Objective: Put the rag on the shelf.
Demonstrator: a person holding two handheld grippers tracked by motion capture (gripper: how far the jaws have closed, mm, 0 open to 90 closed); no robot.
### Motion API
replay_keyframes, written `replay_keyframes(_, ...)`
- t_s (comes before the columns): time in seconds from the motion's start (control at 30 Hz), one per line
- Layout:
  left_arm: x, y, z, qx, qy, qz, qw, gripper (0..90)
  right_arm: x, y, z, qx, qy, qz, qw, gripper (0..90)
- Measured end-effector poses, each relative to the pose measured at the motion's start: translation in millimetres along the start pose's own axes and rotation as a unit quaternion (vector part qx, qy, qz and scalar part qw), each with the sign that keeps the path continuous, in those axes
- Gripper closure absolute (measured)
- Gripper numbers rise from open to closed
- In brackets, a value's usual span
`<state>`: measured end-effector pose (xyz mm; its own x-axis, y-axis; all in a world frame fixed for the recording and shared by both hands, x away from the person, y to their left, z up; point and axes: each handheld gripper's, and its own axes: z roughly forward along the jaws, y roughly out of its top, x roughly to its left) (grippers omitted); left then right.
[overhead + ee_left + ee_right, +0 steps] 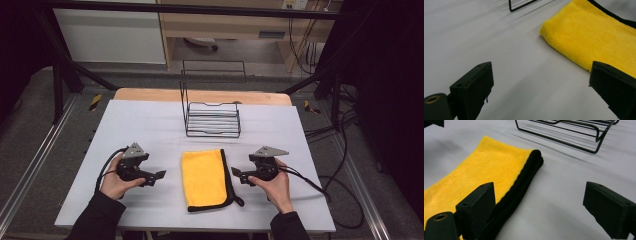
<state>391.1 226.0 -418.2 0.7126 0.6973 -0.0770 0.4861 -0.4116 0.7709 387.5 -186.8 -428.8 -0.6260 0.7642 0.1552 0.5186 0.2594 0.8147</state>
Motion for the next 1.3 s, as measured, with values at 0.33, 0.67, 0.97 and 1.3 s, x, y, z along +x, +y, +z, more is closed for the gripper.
replay_keyframes(0.33,-8.3,18.2,24.9,0.01,-0.001,0.005,0.9999,6.2,-6.2,-3.1,0.2,0.004,-0.013,-0.001,0.9999,7.6)
replay_keyframes(0.67,-11.8,35.0,49.6,0.008,-0.001,-0.024,0.9997,12.0,-5.9,-4.1,0.8,0.008,-0.014,-0.002,0.9999,7.3)
replay_keyframes(0.97,-12.8,40.5,65.9,0.006,0.007,-0.046,0.9989,28.7,-5.3,-4.5,0.9,0.008,-0.013,0.001,0.9999,7.5)
replay_keyframes(1.3,-14.9,33.9,78.1,0.021,0.022,-0.062,0.9976,50.7,-4.1,-6.0,2.9,0.013,-0.01,0.002,0.9999,8.6)
